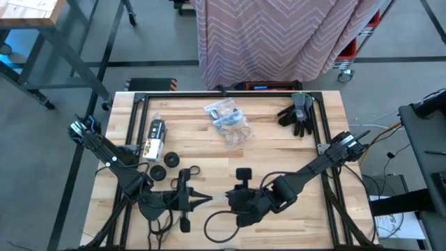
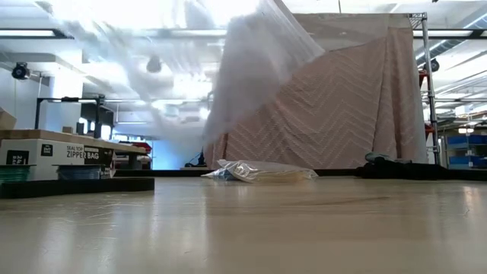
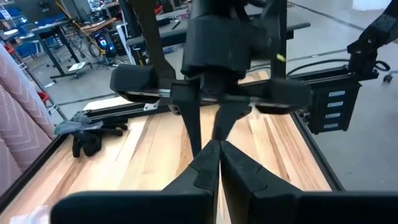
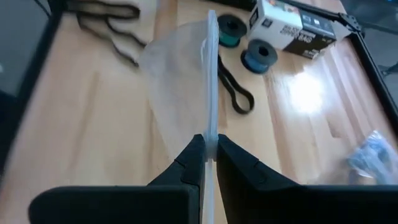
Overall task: Sort rubber bands
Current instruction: Open the transparent zip bag
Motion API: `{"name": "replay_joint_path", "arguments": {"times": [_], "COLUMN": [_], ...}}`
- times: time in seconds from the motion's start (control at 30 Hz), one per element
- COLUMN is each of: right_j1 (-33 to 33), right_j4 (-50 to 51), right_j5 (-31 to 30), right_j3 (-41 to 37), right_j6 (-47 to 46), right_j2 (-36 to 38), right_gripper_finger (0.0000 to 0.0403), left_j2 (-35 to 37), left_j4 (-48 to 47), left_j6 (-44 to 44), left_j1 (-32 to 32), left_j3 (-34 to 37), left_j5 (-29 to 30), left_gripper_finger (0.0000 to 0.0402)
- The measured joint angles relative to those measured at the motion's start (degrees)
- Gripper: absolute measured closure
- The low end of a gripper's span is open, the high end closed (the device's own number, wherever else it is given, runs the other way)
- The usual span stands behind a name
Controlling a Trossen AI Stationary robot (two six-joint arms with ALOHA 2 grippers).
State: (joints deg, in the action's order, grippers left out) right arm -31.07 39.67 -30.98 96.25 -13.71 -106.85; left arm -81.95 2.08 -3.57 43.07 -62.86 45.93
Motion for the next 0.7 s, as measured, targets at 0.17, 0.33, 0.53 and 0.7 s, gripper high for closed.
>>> {"name": "replay_joint_path", "arguments": {"times": [0.17,0.33,0.53,0.7], "right_j1": [0.0,0.59,3.22,4.74], "right_j4": [5.83,13.34,27.35,29.13], "right_j5": [-0.04,0.0,2.53,5.8], "right_j3": [0.0,0.17,2.79,1.26], "right_j6": [7.34,13.15,11.1,9.79], "right_j2": [0.02,0.09,0.11,0.11], "right_gripper_finger": [0.0384,0.0384,0.0384,0.0384], "left_j2": [-0.11,-0.32,-2.91,-4.24], "left_j4": [-0.57,-0.95,-0.92,-0.85], "left_j6": [-2.53,-5.78,-6.62,-6.38], "left_j1": [-1.34,-3.52,-6.6,-7.98], "left_j3": [0.96,1.63,1.71,1.78], "left_j5": [-0.09,-0.04,-1.94,-1.92], "left_gripper_finger": [0.0384,0.0353,0.0319,0.0304]}}
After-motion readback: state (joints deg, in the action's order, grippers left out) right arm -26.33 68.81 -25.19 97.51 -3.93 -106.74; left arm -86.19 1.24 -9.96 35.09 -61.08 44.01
